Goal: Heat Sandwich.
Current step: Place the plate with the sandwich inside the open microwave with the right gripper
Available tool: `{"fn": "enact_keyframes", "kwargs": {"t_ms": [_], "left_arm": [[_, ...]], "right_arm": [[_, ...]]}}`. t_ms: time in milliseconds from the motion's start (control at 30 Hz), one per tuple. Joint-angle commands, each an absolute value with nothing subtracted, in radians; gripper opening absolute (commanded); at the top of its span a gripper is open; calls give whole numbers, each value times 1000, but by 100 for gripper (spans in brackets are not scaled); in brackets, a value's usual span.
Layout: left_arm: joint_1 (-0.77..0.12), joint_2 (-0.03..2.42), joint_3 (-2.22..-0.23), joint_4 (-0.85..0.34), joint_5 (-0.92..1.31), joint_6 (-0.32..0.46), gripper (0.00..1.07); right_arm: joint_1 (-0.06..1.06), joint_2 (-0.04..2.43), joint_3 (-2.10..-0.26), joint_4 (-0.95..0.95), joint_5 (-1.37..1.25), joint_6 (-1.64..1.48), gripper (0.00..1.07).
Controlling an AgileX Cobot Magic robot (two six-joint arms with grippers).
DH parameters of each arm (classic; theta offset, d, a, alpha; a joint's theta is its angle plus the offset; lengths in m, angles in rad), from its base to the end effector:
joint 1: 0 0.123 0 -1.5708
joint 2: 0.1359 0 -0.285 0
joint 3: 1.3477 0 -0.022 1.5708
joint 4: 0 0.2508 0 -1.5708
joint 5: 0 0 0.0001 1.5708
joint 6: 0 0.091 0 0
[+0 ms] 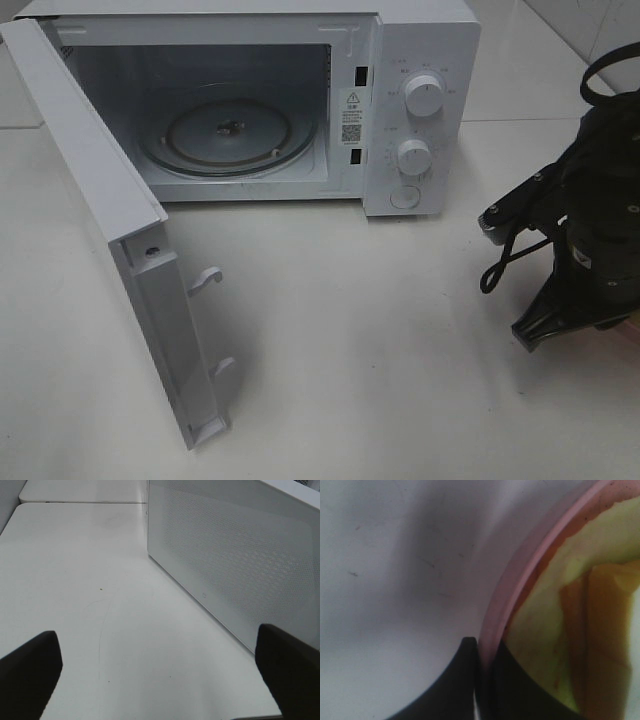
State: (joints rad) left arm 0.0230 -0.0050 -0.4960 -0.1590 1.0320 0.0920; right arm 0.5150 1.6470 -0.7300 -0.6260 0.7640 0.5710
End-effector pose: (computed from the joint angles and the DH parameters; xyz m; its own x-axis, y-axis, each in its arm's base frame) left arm -0.0042 -0.0125 0.2793 -0.4232 0.0001 -0.9060 0.1044 0.9933 -0.0487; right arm 0.2376 0.0921 0.1485 -0.9018 -0.4161 -0.1166 -0.3422 0.8525 -0.3952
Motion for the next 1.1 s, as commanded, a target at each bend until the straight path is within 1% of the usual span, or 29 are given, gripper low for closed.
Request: {"fn": "enact_keyframes", "kwargs": {"t_ms": [33, 100, 233, 300, 400, 500, 567, 633, 900, 1100], "left_arm": [[26, -29, -493, -162, 1033, 94, 103], [26, -29, -493, -162, 1033, 94, 103], [26, -29, -493, -162, 1033, 94, 103], [26, -29, -493, -162, 1033, 94, 103], [26, -29, -493, -162, 1033, 94, 103], [26, -29, -493, -162, 1033, 94, 103], [26, -29, -493, -162, 1033, 94, 103], [26, -29, -493, -162, 1033, 94, 103], [26, -29, -493, -162, 1033, 94, 103], [26, -29, -493, -162, 1033, 94, 103]], "right_arm": [[565, 1595, -711, -641, 815, 566, 0], [577, 1585, -707, -640, 822, 565, 0], [652, 1516, -677, -628, 865, 559, 0], [663, 1507, -675, -628, 870, 559, 0], [717, 1477, -666, -628, 908, 553, 0], [741, 1466, -658, -624, 918, 551, 0], [784, 1455, -649, -625, 931, 550, 0], [795, 1453, -648, -623, 936, 549, 0], [919, 1437, -639, -600, 981, 522, 0], [985, 1437, -639, -600, 999, 522, 0]]}}
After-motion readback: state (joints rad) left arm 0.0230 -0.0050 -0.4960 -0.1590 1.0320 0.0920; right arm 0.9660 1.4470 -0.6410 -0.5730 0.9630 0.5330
